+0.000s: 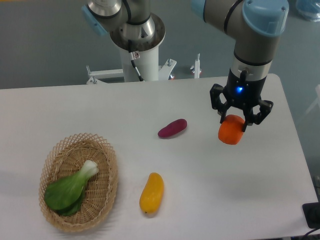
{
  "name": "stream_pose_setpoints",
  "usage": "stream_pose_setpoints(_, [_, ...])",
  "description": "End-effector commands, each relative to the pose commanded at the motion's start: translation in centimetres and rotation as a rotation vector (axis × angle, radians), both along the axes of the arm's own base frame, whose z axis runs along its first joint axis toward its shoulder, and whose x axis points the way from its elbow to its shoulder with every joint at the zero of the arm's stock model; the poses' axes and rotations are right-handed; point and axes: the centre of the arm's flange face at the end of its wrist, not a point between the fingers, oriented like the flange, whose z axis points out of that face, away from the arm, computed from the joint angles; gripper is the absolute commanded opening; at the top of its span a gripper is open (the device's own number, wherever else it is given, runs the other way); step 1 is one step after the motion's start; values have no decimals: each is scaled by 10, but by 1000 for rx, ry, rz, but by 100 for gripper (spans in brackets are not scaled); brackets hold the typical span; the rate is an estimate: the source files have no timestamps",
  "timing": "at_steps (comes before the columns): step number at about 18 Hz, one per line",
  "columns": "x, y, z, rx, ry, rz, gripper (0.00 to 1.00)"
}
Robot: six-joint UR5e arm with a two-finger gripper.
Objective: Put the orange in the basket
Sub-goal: 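Lift the held orange slightly with the gripper, then carry the orange over the wicker basket and lower it inside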
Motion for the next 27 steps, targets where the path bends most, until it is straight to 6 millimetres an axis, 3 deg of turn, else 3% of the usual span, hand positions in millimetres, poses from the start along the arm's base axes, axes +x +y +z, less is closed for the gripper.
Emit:
stream_pose_setpoints(8, [1, -1, -5, -6, -5, 1, 57])
stream_pose_setpoints(21, [14, 10, 9, 40, -20, 59, 56])
stream_pose_setpoints(23, [26, 22, 11, 50, -35, 112, 56])
stream_pose_setpoints(27, [70, 69, 3, 105, -48, 238, 56])
